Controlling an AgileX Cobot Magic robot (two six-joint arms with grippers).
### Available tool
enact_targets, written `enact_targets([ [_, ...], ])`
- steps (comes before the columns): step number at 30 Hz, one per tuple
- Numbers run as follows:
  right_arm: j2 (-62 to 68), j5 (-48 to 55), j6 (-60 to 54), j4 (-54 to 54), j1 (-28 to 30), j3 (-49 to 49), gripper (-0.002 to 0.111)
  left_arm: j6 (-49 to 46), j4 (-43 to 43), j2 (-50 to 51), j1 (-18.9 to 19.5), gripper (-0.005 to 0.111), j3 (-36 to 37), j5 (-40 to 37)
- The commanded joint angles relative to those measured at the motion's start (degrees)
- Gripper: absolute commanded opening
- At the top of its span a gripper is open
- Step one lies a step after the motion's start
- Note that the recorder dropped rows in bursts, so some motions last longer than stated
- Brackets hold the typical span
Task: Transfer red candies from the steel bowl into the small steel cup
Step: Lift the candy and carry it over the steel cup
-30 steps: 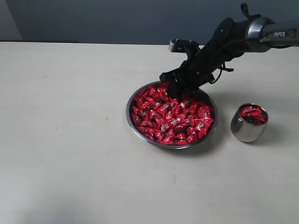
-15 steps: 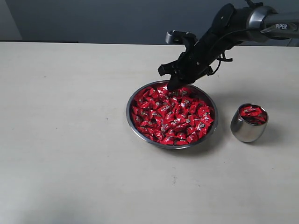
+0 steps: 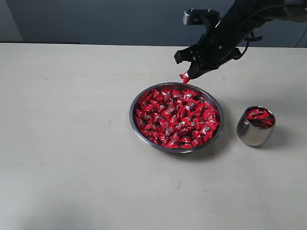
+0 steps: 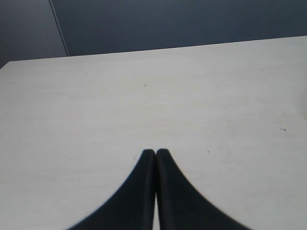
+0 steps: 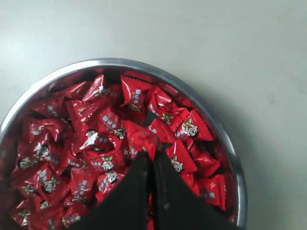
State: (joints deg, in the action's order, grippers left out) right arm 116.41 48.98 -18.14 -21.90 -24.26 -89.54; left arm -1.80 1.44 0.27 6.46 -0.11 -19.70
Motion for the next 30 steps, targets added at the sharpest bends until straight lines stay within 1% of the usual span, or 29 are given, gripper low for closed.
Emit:
enact_targets([
  [1,-8.56,-6.06,1.00,0.85,0.23,10.67,-0.001,0.11,0.11,-0.27,-0.28,0.000,0.11,0.55],
  [2,-11.32,-8.11,1.00,0.88,0.23,14.45,-0.001,0.11,0.11,-0.27,-0.28,0.000,0.11,0.55],
  [5,-17.19,-10.68,1.23,0.98,0.23,21.29,-0.001,0.11,0.11,-0.27,-0.28,0.000,0.11,0.55],
  [8,-20.13,-10.41,2.42,1.49,0.23,23.68,-0.001,0.11,0.11,-0.27,-0.28,0.000,0.11,0.55],
  [10,-22.26,-10.68,10.83,8.37,0.23,25.46,-0.001,0.11,0.11,-0.27,-0.28,0.000,0.11,0.55],
  [11,-24.00,-10.77,17.81,17.19,0.23,26.84,-0.001,0.11,0.11,-0.27,-0.28,0.000,0.11,0.55],
  [12,-24.97,-10.65,21.60,21.59,0.23,27.62,-0.001,0.11,0.11,-0.27,-0.28,0.000,0.11,0.55],
  [13,-26.94,-10.13,28.06,28.88,0.23,29.15,-0.001,0.11,0.11,-0.27,-0.28,0.000,0.11,0.55],
  [16,-30.01,-8.95,34.85,37.25,0.23,31.11,-0.001,0.11,0.11,-0.27,-0.28,0.000,0.11,0.55],
  [19,-32.40,-6.87,37.86,41.80,0.23,32.24,-0.001,0.11,0.11,-0.27,-0.28,0.000,0.11,0.55],
  [21,-33.22,-5.46,38.74,42.97,0.72,32.64,-0.001,0.11,0.11,-0.27,-0.28,0.000,0.11,0.55],
  [25,-34.14,-4.27,38.74,42.63,3.63,33.42,-0.001,0.11,0.11,-0.27,-0.28,0.000,0.11,0.55],
  [30,-34.14,-4.48,30.71,34.38,4.88,35.18,-0.001,0.11,0.11,-0.27,-0.28,0.000,0.11,0.55],
])
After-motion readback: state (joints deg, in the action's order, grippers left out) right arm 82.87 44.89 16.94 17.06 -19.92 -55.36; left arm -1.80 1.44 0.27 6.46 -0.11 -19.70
